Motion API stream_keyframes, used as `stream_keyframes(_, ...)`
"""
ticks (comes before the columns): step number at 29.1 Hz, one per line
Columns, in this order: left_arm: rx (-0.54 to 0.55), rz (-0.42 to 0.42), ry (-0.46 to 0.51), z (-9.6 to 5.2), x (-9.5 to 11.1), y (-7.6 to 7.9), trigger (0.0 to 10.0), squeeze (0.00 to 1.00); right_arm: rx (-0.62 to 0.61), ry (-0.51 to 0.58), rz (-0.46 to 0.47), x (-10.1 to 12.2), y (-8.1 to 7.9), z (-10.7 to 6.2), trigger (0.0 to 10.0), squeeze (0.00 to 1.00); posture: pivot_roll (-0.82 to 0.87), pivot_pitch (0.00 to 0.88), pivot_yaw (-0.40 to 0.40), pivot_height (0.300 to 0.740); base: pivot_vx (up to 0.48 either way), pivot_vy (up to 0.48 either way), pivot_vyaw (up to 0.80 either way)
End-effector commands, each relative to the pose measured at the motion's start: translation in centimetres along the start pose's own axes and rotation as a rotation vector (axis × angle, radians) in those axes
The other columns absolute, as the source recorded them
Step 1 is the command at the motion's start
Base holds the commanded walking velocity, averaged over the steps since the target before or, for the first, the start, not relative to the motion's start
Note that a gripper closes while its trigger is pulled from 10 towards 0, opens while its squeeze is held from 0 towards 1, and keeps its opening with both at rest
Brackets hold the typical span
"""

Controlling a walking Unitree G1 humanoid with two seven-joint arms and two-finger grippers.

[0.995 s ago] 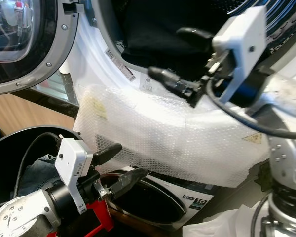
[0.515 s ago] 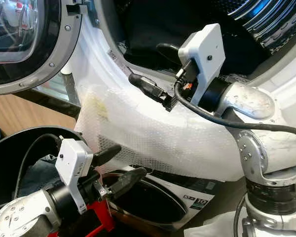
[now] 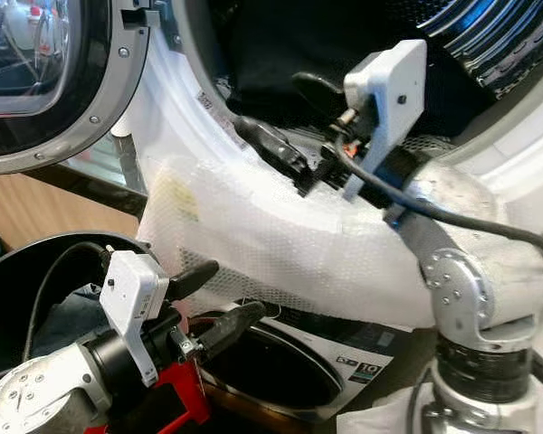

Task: Clothes washing

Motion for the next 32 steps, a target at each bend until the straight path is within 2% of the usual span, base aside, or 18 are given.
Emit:
stream_keyframes(1, 0.0, 0.007, 0.014, 0.2, 0.3, 0.0, 10.0, 0.0, 0.016, -0.026, -0.04, -0.3, -0.5, 0.9, 10.0, 0.0, 0.05, 0.103, -0.148, 0.74, 0.0, 0.0, 0.0)
stream_keyframes(6, 0.005, 0.01, 0.017, 0.3, 0.4, 0.0, 10.0, 0.0, -0.005, -0.105, -0.049, -1.6, 0.0, 2.3, 10.0, 0.0, 0.05, 0.103, -0.155, 0.74, 0.0, 0.0, 0.0)
stream_keyframes(8, 0.008, 0.01, 0.018, 0.3, 0.4, 0.0, 10.0, 0.0, -0.002, -0.158, -0.088, -2.0, 0.4, 2.5, 10.0, 0.0, 0.06, 0.106, -0.16, 0.74, 0.0, 0.0, 0.0)
stream_keyframes(14, 0.022, 0.005, 0.013, 0.1, 0.3, 0.0, 10.0, 0.0, -0.047, -0.271, -0.101, -2.6, 2.6, 3.9, 10.0, 0.0, 0.06, 0.124, -0.182, 0.74, 0.0, 0.0, 0.0)
stream_keyframes(19, 0.038, 0.002, 0.009, 0.1, 0.2, 0.0, 10.0, 0.0, -0.129, -0.401, -0.073, -3.6, 5.4, 4.6, 10.0, 0.0, 0.06, 0.145, -0.189, 0.74, 0.0, 0.0, 0.0)
stream_keyframes(22, 0.045, 0.0, 0.007, 0.0, 0.2, 0.0, 10.0, 0.0, -0.172, -0.444, -0.05, -3.5, 6.8, 5.0, 10.0, 0.0, 0.06, 0.157, -0.193, 0.74, 0.0, 0.0, 0.0)
stream_keyframes(23, 0.045, 0.0, 0.007, 0.0, 0.2, 0.0, 10.0, 0.0, -0.172, -0.444, -0.05, -3.5, 6.8, 5.0, 10.0, 0.0, 0.06, 0.157, -0.193, 0.74, 0.0, 0.0, 0.0)
stream_keyframes(24, 0.047, 0.0, 0.006, -0.1, 0.2, 0.0, 10.0, 0.0, -0.18, -0.448, -0.039, -3.4, 7.0, 5.1, 10.0, 0.0, 0.06, 0.157, -0.193, 0.74, 0.0, 0.0, 0.0)
stream_keyframes(26, 0.054, -0.004, 0.005, -0.2, 0.2, 0.0, 10.0, 0.0, -0.253, -0.465, 0.011, -2.7, 8.6, 5.3, 10.0, 0.0, 0.06, 0.165, -0.194, 0.74, 0.0, 0.0, 0.0)
stream_keyframes(27, 0.054, -0.004, 0.005, -0.2, 0.2, 0.0, 10.0, 0.0, -0.253, -0.465, 0.011, -2.7, 8.6, 5.3, 10.0, 0.0, 0.06, 0.165, -0.194, 0.74, 0.0, 0.0, 0.0)
stream_keyframes(29, 0.061, -0.008, 0.005, -0.2, 0.2, 0.0, 10.0, 0.0, -0.34, -0.472, 0.048, -1.8, 10.4, 5.4, 10.0, 0.0, 0.05, 0.174, -0.2, 0.74, 0.0, 0.0, 0.0)
stream_keyframes(30, 0.066, -0.011, 0.003, -0.3, 0.1, 0.0, 10.0, 0.0, -0.419, -0.471, 0.077, -1.0, 11.8, 5.2, 10.0, 0.0, 0.05, 0.183, -0.204, 0.74, 0.0, 0.0, 0.0)
stream_keyframes(32, 0.069, -0.016, 0.003, -0.3, 0.1, 0.0, 10.0, 0.0, -0.495, -0.455, 0.065, -0.1, 13.1, 4.9, 10.0, 0.0, 0.04, 0.187, -0.207, 0.74, 0.0, 0.0, 0.0)
Point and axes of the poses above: a point about 5 cm out from each wrist's last joint towards the gripper, its own z axis pointing out of the wrist towards the gripper, its own x axis along the axis of the wrist's last joint, y = z × x, the point moved 5 cm from there along z, pointing out of the wrist towards the gripper
